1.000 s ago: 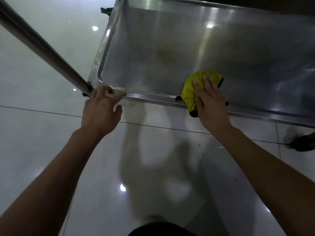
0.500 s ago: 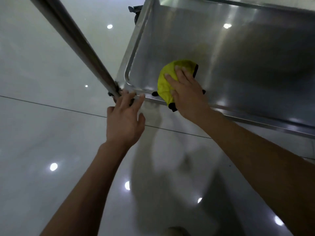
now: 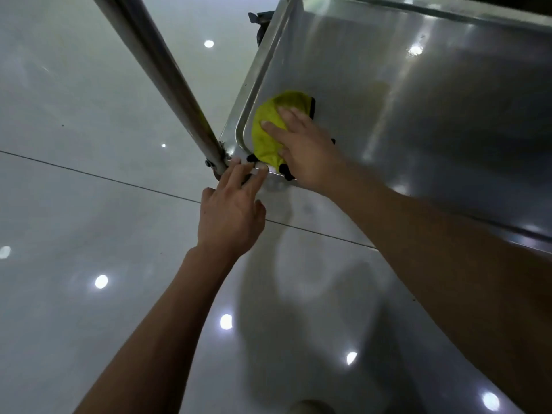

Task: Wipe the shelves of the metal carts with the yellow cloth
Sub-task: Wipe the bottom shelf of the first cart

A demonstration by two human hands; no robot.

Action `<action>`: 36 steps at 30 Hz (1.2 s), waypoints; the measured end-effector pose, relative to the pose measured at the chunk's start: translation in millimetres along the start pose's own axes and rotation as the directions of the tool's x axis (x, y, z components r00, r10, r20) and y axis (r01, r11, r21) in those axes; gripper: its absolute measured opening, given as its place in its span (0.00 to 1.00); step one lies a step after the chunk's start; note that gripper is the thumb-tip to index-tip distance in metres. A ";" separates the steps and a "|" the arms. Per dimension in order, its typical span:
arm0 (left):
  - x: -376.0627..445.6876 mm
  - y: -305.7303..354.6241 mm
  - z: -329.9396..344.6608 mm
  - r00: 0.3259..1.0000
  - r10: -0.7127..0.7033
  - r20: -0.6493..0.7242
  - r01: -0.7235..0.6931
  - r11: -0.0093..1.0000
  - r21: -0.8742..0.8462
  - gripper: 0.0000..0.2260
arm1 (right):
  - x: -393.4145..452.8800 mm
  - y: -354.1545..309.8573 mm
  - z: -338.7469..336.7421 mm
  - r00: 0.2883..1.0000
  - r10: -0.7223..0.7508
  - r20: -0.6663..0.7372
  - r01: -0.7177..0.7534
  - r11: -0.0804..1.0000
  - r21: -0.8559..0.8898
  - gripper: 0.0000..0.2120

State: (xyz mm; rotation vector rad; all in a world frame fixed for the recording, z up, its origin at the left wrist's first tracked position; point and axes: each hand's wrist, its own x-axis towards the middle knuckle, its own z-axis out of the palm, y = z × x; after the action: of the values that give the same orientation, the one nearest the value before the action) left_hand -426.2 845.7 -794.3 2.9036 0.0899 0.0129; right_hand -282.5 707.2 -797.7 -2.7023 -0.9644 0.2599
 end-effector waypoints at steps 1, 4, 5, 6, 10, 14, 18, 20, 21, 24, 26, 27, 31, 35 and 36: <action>0.0 1.5 0.0 1.000 -0.005 0.006 0.005 1.000 0.004 0.26 | -10.2 7.9 -1.3 1.000 0.020 -0.016 -0.020 1.000 0.007 0.29; 2.1 8.1 -1.2 0.999 -0.041 0.029 0.041 0.999 0.027 0.25 | -44.6 36.8 -6.9 0.996 0.085 -0.028 -0.085 0.996 0.001 0.26; 3.8 11.7 -2.2 0.997 -0.069 0.034 0.068 0.998 0.019 0.23 | -57.9 47.6 -8.6 0.993 0.111 -0.034 -0.111 0.994 0.000 0.26; 6.3 17.0 -4.1 0.994 -0.105 0.033 0.105 0.995 0.002 0.22 | -72.2 58.1 -10.5 0.989 0.140 -0.048 -0.140 0.990 0.010 0.26; 19.5 61.6 -7.1 0.995 -0.099 -0.006 0.098 0.995 -0.030 0.17 | -126.3 95.1 -18.5 0.966 0.244 -0.088 -0.240 0.969 0.050 0.26; 27.1 127.7 4.9 0.994 0.106 0.006 -0.105 0.993 -0.052 0.17 | -169.3 127.3 -26.9 0.940 0.322 -0.114 -0.315 0.946 0.074 0.25; 32.3 169.5 23.3 0.983 0.162 0.086 -0.162 0.987 -0.003 0.15 | -206.7 158.4 -34.5 0.915 0.378 -0.141 -0.367 0.925 0.100 0.25; 31.5 177.8 28.7 0.987 0.150 0.061 -0.151 0.989 0.012 0.13 | -226.6 175.8 -37.5 0.894 0.419 -0.157 -0.407 0.907 0.105 0.25; 30.7 179.4 30.7 0.989 0.141 0.039 -0.141 0.990 0.007 0.12 | -237.3 184.2 -38.5 0.882 0.444 -0.161 -0.429 0.896 0.117 0.25; 29.3 180.5 34.2 0.989 0.149 -0.003 -0.149 0.989 -0.002 0.10 | -267.9 206.7 -42.4 0.837 0.516 -0.180 -0.491 0.855 0.167 0.24; 30.1 181.2 35.0 0.986 0.164 -0.015 -0.164 0.986 -0.004 0.10 | -280.7 217.2 -45.2 0.822 0.536 -0.194 -0.511 0.843 0.167 0.24; 30.2 181.0 35.4 0.985 0.172 -0.017 -0.172 0.985 -0.004 0.10 | -283.3 220.3 -46.1 0.822 0.534 -0.198 -0.509 0.845 0.163 0.24; 28.7 174.8 36.2 0.979 0.200 -0.027 -0.200 0.979 -0.020 0.11 | -280.7 222.2 -45.8 0.828 0.521 -0.207 -0.503 0.854 0.135 0.24; 32.3 162.4 27.6 0.975 0.216 -0.059 -0.222 0.970 -0.103 0.13 | -270.4 220.0 -44.5 0.824 0.526 -0.211 -0.521 0.850 0.082 0.24; 34.2 156.3 23.8 0.975 0.204 -0.083 -0.214 0.969 -0.124 0.14 | -264.2 217.7 -44.3 0.826 0.523 -0.212 -0.520 0.851 0.074 0.24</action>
State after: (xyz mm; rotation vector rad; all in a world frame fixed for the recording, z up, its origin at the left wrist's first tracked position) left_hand -382.3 690.5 -780.8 2.7659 -0.1986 0.1506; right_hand -343.8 367.6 -800.0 -2.8504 -0.1390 0.0527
